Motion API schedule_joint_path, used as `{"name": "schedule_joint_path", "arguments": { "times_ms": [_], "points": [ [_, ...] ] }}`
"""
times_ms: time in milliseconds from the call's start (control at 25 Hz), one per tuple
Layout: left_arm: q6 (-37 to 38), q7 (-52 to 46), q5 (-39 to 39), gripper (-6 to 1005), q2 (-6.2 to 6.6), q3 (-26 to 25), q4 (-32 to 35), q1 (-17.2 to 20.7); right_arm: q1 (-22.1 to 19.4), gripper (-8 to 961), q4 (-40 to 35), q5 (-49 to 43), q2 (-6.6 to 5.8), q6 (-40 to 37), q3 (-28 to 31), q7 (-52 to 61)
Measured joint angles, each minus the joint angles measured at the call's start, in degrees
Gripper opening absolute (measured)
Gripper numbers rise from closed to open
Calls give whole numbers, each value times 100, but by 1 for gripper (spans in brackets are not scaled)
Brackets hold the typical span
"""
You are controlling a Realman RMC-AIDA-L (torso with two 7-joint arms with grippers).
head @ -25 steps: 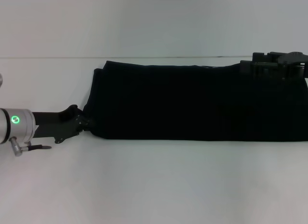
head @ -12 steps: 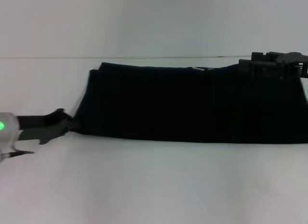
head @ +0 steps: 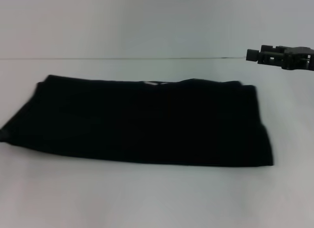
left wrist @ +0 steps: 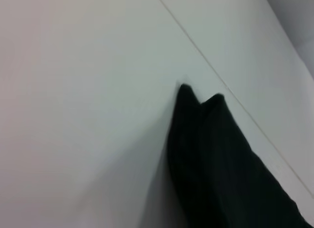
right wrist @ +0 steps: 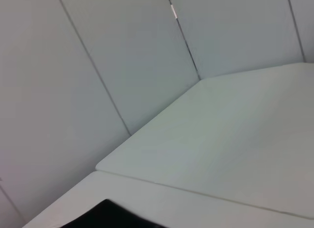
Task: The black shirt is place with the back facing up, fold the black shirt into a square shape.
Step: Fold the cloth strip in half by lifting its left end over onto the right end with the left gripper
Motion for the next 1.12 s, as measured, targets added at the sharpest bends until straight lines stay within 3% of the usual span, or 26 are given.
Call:
{"name": "schedule_joint_path", "arguments": {
  "times_ms": [160, 280, 400, 520, 680, 840, 880, 960, 1040, 1120],
  "points": [
    [333, 25, -10, 38, 71, -209, 263, 122, 12, 794, 0, 16, 9, 123, -6, 11],
    [712, 29, -165, 41, 151, -329, 304, -39, -33, 793, -24, 28, 10, 168, 12, 13],
    [1248, 33, -503, 45, 197, -293, 181, -478, -184, 793, -72, 57, -18, 118, 116, 112],
    [1546, 21, -776, 48, 125, -102, -98, -1157, -454, 793, -243, 143, -62, -53, 245, 250],
    [1326, 44, -1030, 53, -240, 474, -621, -2246, -1002, 793, -670, 443, -125, -238, 308, 246],
    [460, 159, -1072, 58, -951, 1259, -960, -3170, -1417, 792, -774, 680, -336, -461, 369, 221],
    [213, 244, -1137, 59, -1066, 1423, -1101, -3326, -1477, 792, -776, 697, -373, -497, 407, 199],
    [-370, 612, -1449, 61, -1191, 1731, -1678, -3659, -1560, 792, -782, 709, -419, -551, 491, 124],
    [-1020, 1135, -1860, 64, -1194, 1858, -2646, -3899, -1606, 792, -786, 697, -440, -562, 524, 95],
    [-1768, 1688, -2227, 66, -1205, 1749, -3532, -3907, -1628, 792, -775, 665, -450, -565, 521, 75]
  ]
}}
